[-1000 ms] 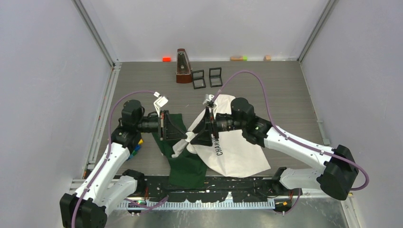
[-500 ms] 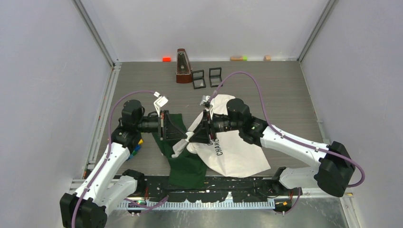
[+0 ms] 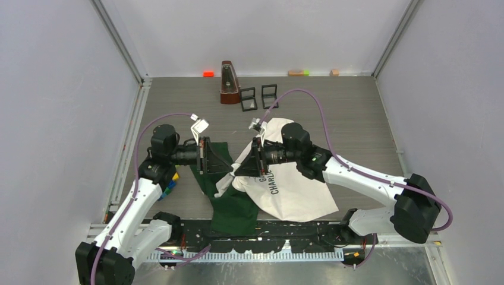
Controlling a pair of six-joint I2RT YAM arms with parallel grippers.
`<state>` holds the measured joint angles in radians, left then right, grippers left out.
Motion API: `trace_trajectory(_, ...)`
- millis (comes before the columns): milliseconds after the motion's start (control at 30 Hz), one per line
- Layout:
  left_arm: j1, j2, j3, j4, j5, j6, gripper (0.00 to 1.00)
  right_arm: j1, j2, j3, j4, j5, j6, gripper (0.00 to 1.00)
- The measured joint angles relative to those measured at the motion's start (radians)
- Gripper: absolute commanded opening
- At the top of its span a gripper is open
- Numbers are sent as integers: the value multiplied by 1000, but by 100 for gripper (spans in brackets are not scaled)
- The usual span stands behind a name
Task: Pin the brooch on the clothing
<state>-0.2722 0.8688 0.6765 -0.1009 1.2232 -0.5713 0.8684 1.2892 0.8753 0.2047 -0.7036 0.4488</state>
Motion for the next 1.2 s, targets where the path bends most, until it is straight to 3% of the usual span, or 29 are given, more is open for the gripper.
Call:
trace_trajectory(433, 6, -3, 0, 0, -34, 3, 0, -1, 1, -13, 13, 83, 85, 8)
trace_trajectory(800, 6, -3, 0, 0, -69, 3, 0, -5, -18, -53, 66, 137, 113, 16)
trace_trajectory(1200, 3, -4, 0, 8, -85, 3, 0, -3, -37, -72, 76, 182, 113, 17)
